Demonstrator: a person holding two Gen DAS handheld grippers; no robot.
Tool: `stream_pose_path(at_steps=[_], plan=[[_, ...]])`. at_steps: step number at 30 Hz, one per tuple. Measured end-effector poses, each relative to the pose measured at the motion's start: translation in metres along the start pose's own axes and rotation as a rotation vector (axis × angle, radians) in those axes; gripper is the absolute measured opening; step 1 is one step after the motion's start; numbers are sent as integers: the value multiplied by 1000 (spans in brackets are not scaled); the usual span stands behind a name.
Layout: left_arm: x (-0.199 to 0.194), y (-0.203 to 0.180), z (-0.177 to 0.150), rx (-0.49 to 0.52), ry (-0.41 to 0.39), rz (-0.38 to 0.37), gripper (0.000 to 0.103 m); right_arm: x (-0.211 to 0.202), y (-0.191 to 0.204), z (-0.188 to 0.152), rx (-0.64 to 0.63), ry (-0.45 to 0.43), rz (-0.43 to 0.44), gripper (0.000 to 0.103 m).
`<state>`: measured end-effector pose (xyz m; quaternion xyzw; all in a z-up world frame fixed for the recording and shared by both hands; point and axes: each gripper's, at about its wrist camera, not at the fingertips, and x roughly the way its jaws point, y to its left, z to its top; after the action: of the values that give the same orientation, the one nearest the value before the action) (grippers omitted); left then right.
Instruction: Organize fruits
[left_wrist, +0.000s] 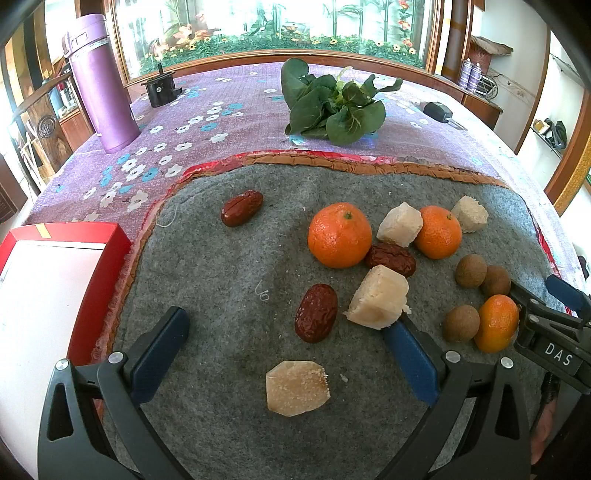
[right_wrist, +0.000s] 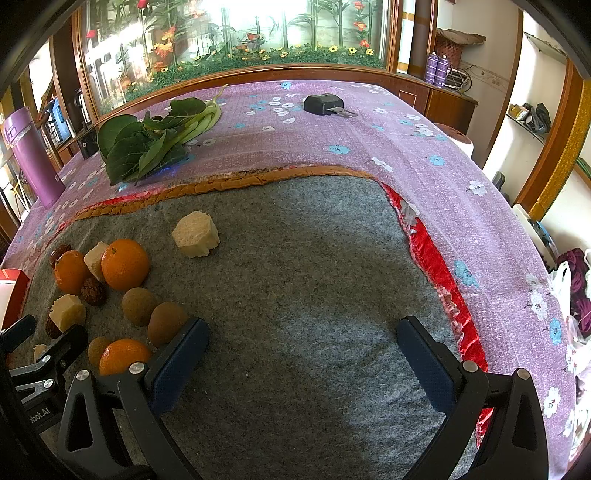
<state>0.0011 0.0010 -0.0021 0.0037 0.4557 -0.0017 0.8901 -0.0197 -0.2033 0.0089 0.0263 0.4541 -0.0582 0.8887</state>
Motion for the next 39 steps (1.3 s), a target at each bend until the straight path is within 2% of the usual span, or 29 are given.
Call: stream_pose_path(at_steps=[16,19,21,23,25,26,30,35,39], plan=[[0,0,0,0,1,0,103,0,0,0,1,-2,7,103],[-2,2,-1,27,15,-25,103,-5,-6,1,32,-17,65,103],[-9,6,-4,49,34,-37,103,-13,-15,1,96,-46,166,101],[-28,12,-10,37,-16,-19,103,-22,-24,0,146,-88,260,101],[-56,14,-20,64,-123,15,103,-29,-26,-1,156,-119,305,101],[-68,13,-26,89,-164,30,103,-32,-24,-2,152,-133,308,101],[-93,9,-44,134,-199,46,103,-34,-12,0,109,-134,277,101],[-102,2,-69,206,-160,-9,103,-39,-9,-3,91,-141,307,101],[-107,-2,-84,282,-132,-88,103,-37,-11,-4,87,-131,307,101]])
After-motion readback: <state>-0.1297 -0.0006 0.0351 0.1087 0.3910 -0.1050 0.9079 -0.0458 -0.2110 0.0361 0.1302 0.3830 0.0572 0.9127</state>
